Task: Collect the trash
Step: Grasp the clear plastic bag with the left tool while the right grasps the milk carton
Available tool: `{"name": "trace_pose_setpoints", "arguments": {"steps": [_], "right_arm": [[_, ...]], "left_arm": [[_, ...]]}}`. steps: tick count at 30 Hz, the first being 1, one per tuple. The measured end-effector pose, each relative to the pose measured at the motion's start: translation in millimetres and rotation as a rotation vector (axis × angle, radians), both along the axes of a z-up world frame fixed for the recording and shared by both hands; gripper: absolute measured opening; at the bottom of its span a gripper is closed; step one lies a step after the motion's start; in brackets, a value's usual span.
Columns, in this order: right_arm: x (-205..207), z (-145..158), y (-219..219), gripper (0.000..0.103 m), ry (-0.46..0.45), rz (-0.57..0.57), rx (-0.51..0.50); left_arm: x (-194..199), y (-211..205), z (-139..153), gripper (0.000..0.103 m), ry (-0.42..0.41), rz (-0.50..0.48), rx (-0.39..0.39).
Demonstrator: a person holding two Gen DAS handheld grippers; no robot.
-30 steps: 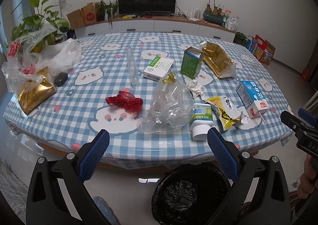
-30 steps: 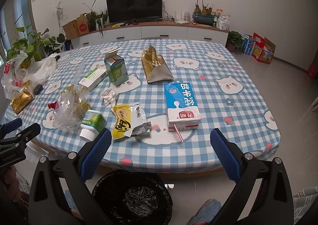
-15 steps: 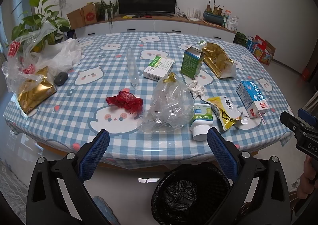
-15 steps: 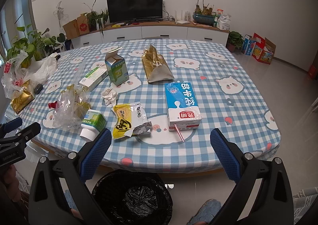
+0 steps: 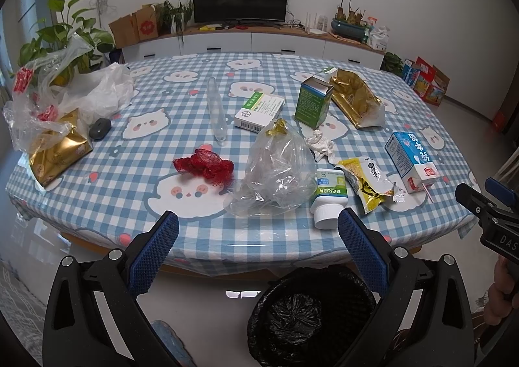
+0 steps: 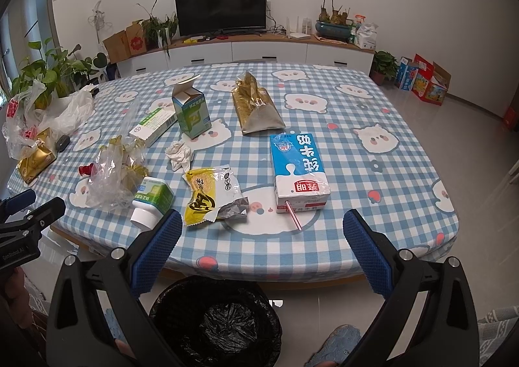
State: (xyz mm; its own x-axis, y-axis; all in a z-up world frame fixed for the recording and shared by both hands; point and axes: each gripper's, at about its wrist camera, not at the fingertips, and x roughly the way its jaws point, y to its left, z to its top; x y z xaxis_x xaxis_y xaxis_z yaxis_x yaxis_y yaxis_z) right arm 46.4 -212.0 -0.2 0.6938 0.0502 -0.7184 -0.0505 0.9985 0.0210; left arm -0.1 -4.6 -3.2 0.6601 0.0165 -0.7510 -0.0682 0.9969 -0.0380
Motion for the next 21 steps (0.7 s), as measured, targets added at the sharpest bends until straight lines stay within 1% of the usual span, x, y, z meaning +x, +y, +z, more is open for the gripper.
{"name": "trace_pose_setpoints", "arguments": {"steps": [5, 7, 12, 16, 21], "right_arm": [[1, 3, -1, 0.095, -0.002, -0.003, 0.006], [4, 5, -2, 0.095, 0.0, -0.007, 0.011], [21, 14, -2, 0.095, 0.015, -0.016, -0.003], [41, 12, -3, 0.095, 0.027, -0.006, -0.035], [71, 2, -6, 0.095, 0.07, -0.001, -0.03]], "left_arm": [[0, 0, 1, 0.096, -0.001, 0.002, 0.001], [2, 2, 3, 0.096, 0.011, 0.006, -0.004], [24, 6, 7, 0.096, 0.057, 0.003, -0.041], [44, 4, 12, 0.096, 0.07, -0.005, -0.016], [76, -6, 7, 0.096, 0.102, -0.03, -0.007]]}}
